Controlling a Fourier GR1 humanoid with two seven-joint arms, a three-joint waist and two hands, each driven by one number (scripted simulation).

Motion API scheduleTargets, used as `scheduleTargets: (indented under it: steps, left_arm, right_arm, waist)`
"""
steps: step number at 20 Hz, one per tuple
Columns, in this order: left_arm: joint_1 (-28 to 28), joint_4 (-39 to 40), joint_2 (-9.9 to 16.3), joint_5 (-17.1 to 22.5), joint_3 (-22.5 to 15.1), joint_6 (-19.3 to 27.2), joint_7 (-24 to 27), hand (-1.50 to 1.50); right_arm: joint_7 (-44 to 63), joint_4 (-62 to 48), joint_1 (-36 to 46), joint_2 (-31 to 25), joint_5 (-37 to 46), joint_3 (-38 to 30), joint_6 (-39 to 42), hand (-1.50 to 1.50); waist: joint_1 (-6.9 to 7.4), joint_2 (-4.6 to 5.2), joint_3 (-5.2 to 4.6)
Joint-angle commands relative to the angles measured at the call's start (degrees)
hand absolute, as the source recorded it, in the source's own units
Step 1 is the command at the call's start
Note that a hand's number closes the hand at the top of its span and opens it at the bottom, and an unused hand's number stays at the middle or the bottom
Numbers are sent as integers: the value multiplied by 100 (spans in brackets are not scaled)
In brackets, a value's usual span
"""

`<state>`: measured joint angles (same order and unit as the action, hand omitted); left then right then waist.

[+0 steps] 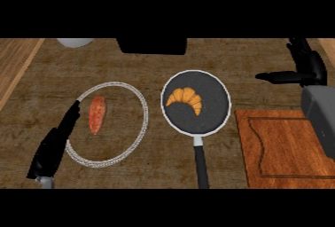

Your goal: Pick the croissant from the cutting board and place it in the pan

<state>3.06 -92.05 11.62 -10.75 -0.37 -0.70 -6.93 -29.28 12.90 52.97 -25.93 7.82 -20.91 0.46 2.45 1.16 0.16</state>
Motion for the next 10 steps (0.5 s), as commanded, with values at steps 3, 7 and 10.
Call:
scheduleTargets:
  steps: [3, 7, 10]
  left_arm:
    - [3, -68, -27, 55, 12, -67, 13, 0]
    - [-103, -113, -133, -125, -129, 32, -178, 0]
    - [-60, -276, -55, -24, 1, -19, -280, 0]
  right_arm:
    - [-207, -240, -145, -930, 11, -60, 913, -150]
    - [-434, -373, -241, -983, 20, -97, 987, -150]
    - [-584, -387, -453, -1535, -12, -132, 1680, -150]
  waist:
    - [29, -1, 3]
    - [54, 10, 8]
    - [28, -5, 9]
